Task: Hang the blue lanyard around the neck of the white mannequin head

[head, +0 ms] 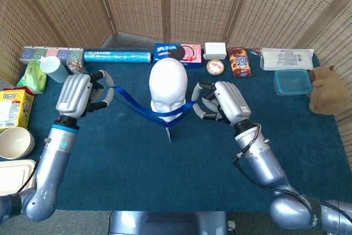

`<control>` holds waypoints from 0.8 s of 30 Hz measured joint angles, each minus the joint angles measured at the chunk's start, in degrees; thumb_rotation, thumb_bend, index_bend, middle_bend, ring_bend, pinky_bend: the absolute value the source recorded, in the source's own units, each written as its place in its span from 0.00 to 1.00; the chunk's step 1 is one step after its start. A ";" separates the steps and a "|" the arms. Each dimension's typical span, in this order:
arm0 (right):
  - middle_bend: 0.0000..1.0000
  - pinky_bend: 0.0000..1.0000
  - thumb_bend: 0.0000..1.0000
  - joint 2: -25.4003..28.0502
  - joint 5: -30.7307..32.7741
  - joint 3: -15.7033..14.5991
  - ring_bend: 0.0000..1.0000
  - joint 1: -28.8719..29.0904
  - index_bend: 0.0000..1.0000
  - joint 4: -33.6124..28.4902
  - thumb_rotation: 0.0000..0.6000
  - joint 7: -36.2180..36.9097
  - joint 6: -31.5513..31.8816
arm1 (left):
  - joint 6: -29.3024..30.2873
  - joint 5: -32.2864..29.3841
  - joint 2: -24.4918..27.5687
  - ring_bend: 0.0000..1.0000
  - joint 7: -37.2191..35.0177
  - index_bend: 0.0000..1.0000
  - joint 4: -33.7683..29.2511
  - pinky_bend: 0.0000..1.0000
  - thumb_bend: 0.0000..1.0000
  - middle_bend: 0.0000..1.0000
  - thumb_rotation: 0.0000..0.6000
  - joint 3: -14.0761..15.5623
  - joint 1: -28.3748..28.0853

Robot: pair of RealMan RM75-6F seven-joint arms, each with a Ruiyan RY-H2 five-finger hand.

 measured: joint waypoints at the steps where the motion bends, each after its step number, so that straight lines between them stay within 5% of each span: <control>1: 0.99 1.00 0.50 -0.01 0.81 0.18 1.00 0.68 0.65 0.82 1.00 0.06 -0.26 | -0.28 -0.70 -0.43 1.00 0.09 0.56 0.86 1.00 0.46 0.97 0.94 -0.26 -0.61; 24: 0.99 1.00 0.50 -2.49 17.65 2.50 1.00 15.30 0.65 21.62 1.00 0.13 -6.88 | -6.50 -13.20 -9.14 1.00 -2.18 0.56 19.00 1.00 0.46 0.97 0.94 -4.94 -9.85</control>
